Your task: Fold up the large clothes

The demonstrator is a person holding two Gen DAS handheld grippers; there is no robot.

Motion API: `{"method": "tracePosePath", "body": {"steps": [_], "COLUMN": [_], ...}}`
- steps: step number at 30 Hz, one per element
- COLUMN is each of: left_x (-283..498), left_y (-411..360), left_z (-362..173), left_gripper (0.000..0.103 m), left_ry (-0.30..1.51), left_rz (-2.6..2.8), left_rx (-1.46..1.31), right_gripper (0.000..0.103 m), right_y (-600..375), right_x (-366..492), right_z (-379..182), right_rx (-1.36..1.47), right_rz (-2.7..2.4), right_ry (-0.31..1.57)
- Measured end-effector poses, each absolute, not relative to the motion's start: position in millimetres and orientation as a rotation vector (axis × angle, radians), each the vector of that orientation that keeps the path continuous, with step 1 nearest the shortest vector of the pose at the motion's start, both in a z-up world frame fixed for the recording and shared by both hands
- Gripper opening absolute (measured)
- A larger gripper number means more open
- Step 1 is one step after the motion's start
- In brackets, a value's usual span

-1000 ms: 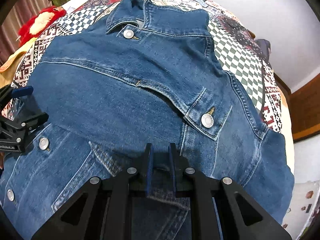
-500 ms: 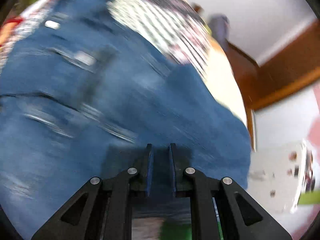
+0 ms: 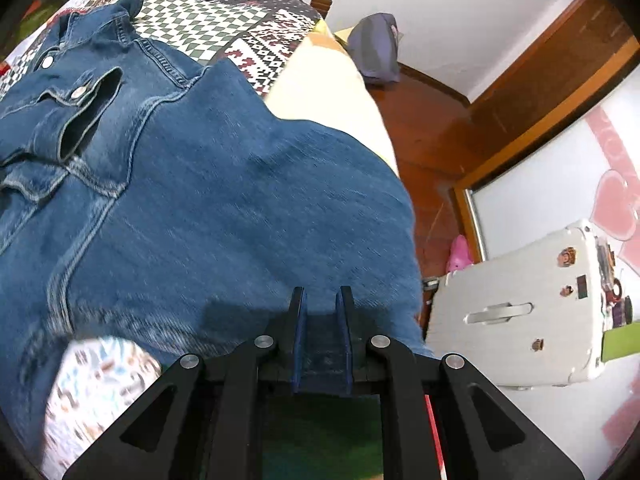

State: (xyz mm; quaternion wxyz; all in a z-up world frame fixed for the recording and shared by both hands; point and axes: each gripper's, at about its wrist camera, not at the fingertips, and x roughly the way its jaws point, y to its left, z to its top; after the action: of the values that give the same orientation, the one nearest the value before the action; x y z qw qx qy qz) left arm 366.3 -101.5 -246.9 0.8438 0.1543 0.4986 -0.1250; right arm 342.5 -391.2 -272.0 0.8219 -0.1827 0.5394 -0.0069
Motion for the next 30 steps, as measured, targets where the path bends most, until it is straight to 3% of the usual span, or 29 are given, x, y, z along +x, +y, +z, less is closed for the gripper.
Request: {"method": "tracePosePath", "body": {"steps": [8,12,14,16,17,19,21,30], "left_x": [396.9,404.6,402.7,401.7,402.1,403.6,404.5,401.9], "left_y": [-123.2,-131.5,-136.8,-141.5,-143.8,-146.1,-147.4,-135.1], "left_z": [-273.2,-275.9,-272.8,-270.3,-268.8,-265.9,-260.8,-244.6], "left_gripper": [0.103,0.082,0.070,0.049,0.044,0.031,0.027,0.025], "left_ry": [1.090,1.083,1.065,1.062,1.062,1.067,1.059,1.070], "left_rz": [-0.266,-0.318,-0.339,-0.360,-0.374,-0.386,-0.390,-0.437], "left_rx": [0.391,0.377,0.390,0.400,0.401,0.386,0.377,0.244], "right_gripper": [0.010,0.011,0.031,0.083,0.089,0.090,0.090,0.090], "right_y": [-416.1,-435.7,-446.3,-455.6,-460.6,-477.2,-498.4,-577.5], "right_x": [322.8,312.8,310.6,305.7,302.7,298.4,294.7,295.3], "right_z": [-262.3,-257.6,-255.3,-253.7,-252.8,-252.9,-251.9,-280.2], "right_rx": [-0.343,-0.278,-0.253,-0.297,-0.304,-0.231,-0.099,0.779], "right_rz": [-0.035,-0.045,-0.055,-0.130,-0.150,-0.131,-0.121,0.067], "right_ry": [1.130,1.123,1.120,1.085,1.071,1.103,1.130,1.185]}}
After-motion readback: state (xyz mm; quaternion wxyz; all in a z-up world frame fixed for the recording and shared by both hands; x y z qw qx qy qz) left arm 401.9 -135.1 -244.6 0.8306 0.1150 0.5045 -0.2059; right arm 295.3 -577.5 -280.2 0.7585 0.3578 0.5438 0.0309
